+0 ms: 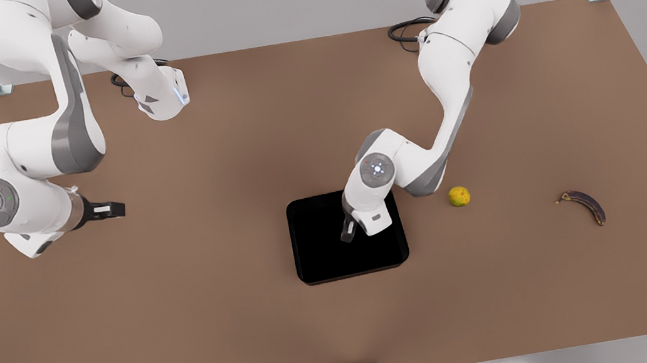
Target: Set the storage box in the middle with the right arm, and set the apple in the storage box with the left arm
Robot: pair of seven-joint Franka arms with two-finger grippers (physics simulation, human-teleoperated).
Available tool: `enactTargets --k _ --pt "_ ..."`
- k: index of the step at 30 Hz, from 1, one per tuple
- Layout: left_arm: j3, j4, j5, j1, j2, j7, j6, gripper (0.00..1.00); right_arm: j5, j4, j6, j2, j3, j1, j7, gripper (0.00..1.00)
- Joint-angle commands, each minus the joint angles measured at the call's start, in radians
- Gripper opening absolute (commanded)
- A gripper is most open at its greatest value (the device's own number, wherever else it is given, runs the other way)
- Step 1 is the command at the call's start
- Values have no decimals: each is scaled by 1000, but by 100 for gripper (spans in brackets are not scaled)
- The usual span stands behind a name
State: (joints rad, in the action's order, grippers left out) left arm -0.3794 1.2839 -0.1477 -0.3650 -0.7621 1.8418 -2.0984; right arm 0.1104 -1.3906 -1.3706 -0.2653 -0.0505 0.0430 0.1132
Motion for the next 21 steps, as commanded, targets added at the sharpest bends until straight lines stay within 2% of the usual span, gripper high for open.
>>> enactTargets --k 1,2,3,4,5,7,9,11,12,14,16,18,20,21 --pt "-4 0 -41 -2 0 -3 0 98 0 5 4 -2 0 0 0 100" --pt "-12 0 -73 -8 -3 -59 -8 94 2 25 21 -20 0 2 -1 100" --pt "-27 0 -66 -9 -6 -286 -3 90 2 33 22 -25 0 2 -1 100" --pt "-33 0 -66 -9 -6 -451 -2 97 2 41 28 -25 0 2 -4 100" --pt "-35 0 -50 -9 -3 -634 1 99 3 45 28 -22 0 2 -6 100" --pt "-33 -2 -50 -8 26 -898 93 100 3 45 41 -23 0 2 -1 100" --pt "-24 -2 -47 -5 99 -912 175 100 6 76 42 -15 -2 0 -15 100" --pt "-22 0 -56 -5 136 -912 182 100 12 41 48 57 1 -8 -79 100" --pt "-19 6 -61 -2 175 -911 228 100 77 53 74 29 18 29 -104 100" --pt "62 12 -53 37 285 -1078 362 100 83 59 -4 1 20 3 -107 100" --pt "70 17 -21 132 369 -1122 446 100 78 82 -18 3 20 0 -132 100" --pt "77 43 -18 271 471 -1406 541 100 72 81 -18 3 17 3 -130 100" --pt "238 44 63 278 560 -1529 580 100 37 76 -12 11 14 0 -129 100" --pt "292 147 106 288 662 -1625 568 100 37 78 -12 12 15 0 -129 100"
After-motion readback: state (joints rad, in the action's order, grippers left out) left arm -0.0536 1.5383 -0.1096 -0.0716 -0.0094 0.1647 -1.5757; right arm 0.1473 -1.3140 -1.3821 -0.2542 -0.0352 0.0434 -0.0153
